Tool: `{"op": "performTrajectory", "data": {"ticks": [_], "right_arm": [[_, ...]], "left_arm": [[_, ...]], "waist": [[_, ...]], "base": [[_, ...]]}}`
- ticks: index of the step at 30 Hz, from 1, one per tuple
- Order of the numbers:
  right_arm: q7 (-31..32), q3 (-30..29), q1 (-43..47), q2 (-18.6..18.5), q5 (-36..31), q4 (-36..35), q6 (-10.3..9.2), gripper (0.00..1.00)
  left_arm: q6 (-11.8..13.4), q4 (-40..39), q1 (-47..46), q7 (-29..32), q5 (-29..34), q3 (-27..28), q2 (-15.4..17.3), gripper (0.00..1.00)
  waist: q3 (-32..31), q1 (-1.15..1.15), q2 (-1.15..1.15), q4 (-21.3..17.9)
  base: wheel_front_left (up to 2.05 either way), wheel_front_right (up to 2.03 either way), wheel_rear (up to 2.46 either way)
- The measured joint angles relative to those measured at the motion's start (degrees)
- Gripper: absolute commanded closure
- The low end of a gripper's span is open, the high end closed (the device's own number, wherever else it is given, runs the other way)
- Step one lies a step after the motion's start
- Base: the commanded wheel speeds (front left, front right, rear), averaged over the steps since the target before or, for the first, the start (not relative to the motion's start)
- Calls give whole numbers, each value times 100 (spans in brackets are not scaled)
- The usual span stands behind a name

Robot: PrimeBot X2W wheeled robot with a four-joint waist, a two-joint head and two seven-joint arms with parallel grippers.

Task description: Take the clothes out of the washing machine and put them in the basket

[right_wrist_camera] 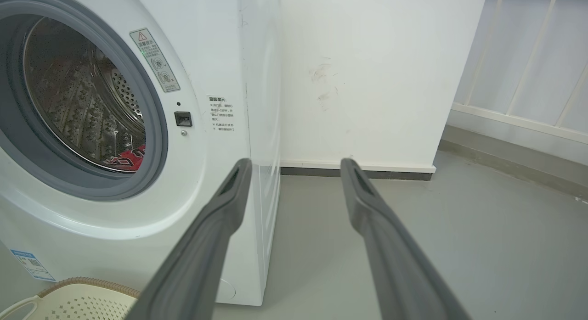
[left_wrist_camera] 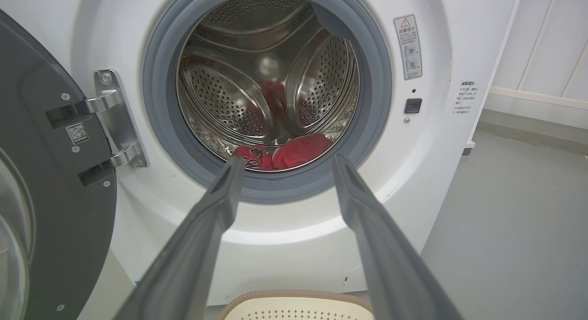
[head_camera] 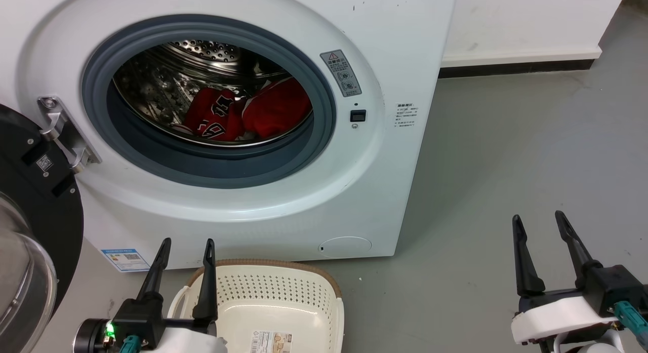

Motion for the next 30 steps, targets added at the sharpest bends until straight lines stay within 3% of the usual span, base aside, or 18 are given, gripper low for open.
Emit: {"op": "performTrajectory", "data": {"ticks": [10,19,26,30], "right_arm": [[0,9,-56,0,75,-12,0,0],[0,-116,-348,-5,244,-221,0,0],[0,-240,-772,-5,487,-438,0,0],[0,-301,-931,-7,628,-455,0,0]], "left_arm": [[-1,-55,4,0,0,82,-1,0],[-122,-130,-439,-1,35,349,83,0],[-245,42,-1502,-2,-93,653,712,0],[-281,757,-2353,-1,-271,650,1288,0]], "waist": [[146,0,0,-52],[769,0,0,-273],[1669,1,0,-523],[2221,1,0,-673]], "base": [[0,0,0],[0,0,0],[0,0,0],[0,0,0]]}}
